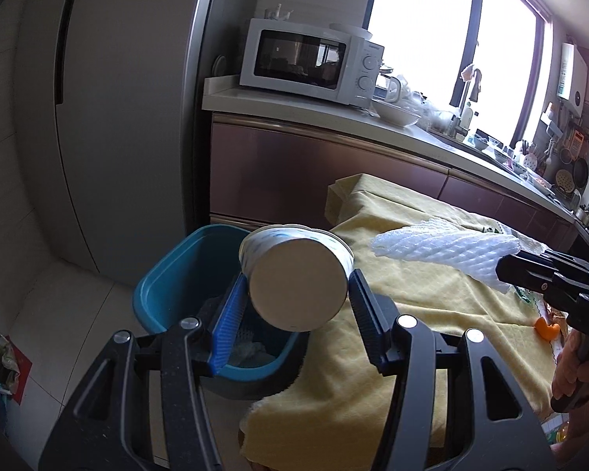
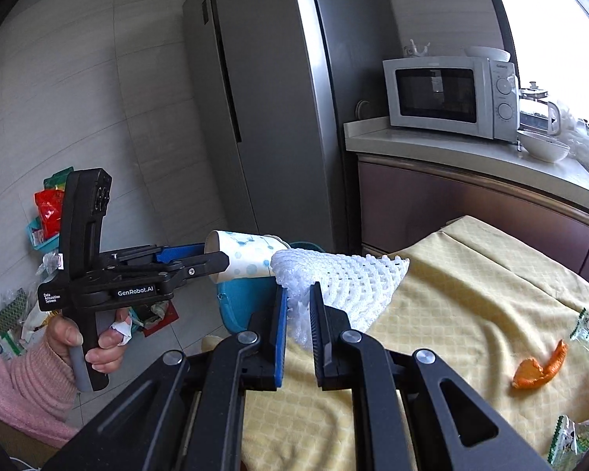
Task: Collect trash
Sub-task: 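Lower the cup and foam net into the bin and open both tools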
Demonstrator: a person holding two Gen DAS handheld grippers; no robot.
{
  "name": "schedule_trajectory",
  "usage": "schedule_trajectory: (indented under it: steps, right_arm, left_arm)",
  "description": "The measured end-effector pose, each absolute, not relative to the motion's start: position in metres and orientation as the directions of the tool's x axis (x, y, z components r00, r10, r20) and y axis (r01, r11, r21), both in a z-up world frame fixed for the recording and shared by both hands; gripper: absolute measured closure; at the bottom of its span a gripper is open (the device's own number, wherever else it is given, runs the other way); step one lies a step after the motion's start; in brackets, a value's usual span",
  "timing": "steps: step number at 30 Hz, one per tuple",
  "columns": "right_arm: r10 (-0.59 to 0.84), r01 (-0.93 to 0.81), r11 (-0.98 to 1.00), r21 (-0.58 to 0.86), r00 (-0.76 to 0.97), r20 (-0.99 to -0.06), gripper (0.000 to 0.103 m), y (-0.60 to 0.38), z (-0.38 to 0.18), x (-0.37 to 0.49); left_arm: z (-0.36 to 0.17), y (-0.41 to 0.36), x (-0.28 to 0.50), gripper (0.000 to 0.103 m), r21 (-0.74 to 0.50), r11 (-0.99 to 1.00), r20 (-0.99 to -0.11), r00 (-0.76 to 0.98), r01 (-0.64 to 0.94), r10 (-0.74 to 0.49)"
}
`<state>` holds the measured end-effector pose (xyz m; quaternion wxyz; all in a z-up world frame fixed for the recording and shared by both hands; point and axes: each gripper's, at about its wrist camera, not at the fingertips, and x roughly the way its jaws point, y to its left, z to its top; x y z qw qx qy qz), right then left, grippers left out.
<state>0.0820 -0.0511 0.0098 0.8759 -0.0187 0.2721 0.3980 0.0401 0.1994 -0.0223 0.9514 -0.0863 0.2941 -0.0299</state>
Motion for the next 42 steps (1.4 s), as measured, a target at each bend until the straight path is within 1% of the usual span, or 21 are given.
schedule_trajectory:
  steps: [17,24,33,42]
  right_arm:
    - [0.706,-0.780,0.605,0.158,0.434,-0.559,0.093,0.002,-0.002,0.105]
    - [0.690,-0.804,0.579,0.137,0.394,-0.608,0.093,0.026,-0.012,0.117]
    - [0.656,-0.826,0.552,0.117,0.344,-0.672,0.093,0.057,-0.031,0.130]
    - [0.625,-0.834,0.544,0.096,0.326,-0.710,0.093,0.086,-0.045,0.146]
  left_arm:
    - [-0.040,0.249,0.052,0.050,-0.174,0.979,-0.591,0.806,-0.109,-0.015]
    - [-0.048,0.262,0.060,0.050,-0.159,0.977,-0.606,0.796,-0.140,0.015]
    - [-0.052,0.265,0.074,0.050,-0.154,0.978,-0.610,0.792,-0.142,0.019]
    - [-0.065,0.267,0.094,0.050,-0.169,0.976,-0.638,0.770,-0.136,-0.003]
